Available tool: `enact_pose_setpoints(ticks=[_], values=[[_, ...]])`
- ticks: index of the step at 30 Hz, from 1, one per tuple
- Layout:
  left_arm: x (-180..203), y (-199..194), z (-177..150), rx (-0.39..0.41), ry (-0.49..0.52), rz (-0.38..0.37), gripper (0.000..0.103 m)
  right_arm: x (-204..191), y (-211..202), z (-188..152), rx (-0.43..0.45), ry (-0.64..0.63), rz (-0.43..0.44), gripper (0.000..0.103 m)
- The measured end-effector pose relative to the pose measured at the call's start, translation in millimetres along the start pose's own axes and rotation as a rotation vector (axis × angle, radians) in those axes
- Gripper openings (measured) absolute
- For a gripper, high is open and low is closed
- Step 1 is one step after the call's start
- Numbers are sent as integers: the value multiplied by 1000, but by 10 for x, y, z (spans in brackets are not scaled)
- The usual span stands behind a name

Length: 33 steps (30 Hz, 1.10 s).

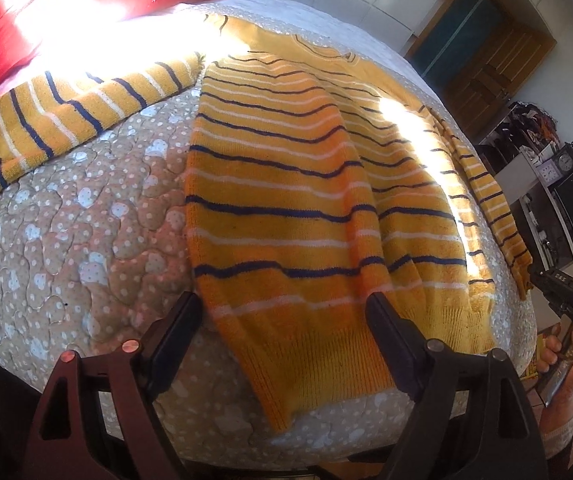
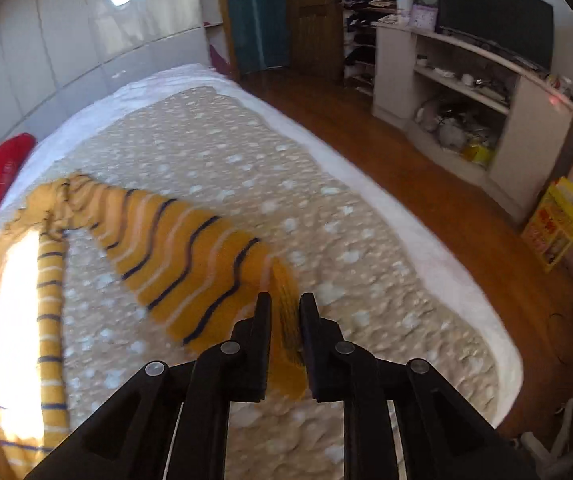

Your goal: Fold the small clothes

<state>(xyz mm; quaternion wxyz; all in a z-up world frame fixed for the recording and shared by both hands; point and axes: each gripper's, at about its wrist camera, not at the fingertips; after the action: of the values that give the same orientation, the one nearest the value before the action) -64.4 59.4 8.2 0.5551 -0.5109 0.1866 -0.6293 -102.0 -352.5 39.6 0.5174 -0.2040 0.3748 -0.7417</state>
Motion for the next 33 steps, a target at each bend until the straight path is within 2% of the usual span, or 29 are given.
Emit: enact_pose_setpoints(ticks=[1, 2, 3, 4, 7, 8, 12, 13, 14, 15, 16, 19, 26, 27, 33], values=[[9, 0, -2, 6, 3, 7, 61, -127, -76, -78, -5, -21, 105, 35], [12, 9, 2, 3, 7, 19, 24, -262, -127, -165, -14, -38, 207, 41], [-3, 38, 15, -17, -1, 24, 9, -382, -159, -250, -28, -52, 296, 52], [-34, 59, 31, -37, -24, 0, 7, -526, -177, -345, -50, -67, 377, 60], [-124, 43, 72, -48, -82, -48, 7, -944, -150, -606, -125, -115, 509, 64], [-141, 20, 84, -44, -86, -50, 7, -1072, -132, -678, -141, -138, 522, 64], [-172, -115, 129, 2, -65, -8, 7, -1441, -59, -901, -168, -186, 477, 64], [-192, -145, 146, 8, -69, -2, 7, -1505, -45, -913, -162, -191, 457, 61], [-220, -174, 160, 12, -78, -1, 7, -1542, -23, -901, -163, -205, 432, 52], [-248, -201, 167, 13, -88, -1, 7, -1585, 26, -885, -182, -224, 420, 21], [-275, -228, 165, 13, -96, 0, 7, -1590, 35, -877, -198, -222, 424, 15], [-323, -325, 108, 26, -100, 12, 6, -1533, -19, -838, -211, -191, 493, 11], [-454, -617, -117, 56, -101, 34, 5, -1369, -431, -1078, -201, -220, 531, 9], [-496, -677, -164, 65, -97, 42, 5, -1339, -473, -1123, -205, -216, 539, 5], [-757, -845, -340, 93, -88, 152, 3, -1124, -673, -1351, -152, -232, 495, 5]])
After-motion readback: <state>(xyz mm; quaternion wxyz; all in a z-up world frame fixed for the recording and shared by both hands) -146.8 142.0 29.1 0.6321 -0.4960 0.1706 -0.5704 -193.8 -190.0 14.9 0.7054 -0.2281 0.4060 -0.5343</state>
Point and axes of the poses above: each gripper's, at about its wrist camera, not at the fingertips, and y roughly the way its jaws point, x to its right, z to its top, and after that the axes turned 10 degrees about -y, right-handed
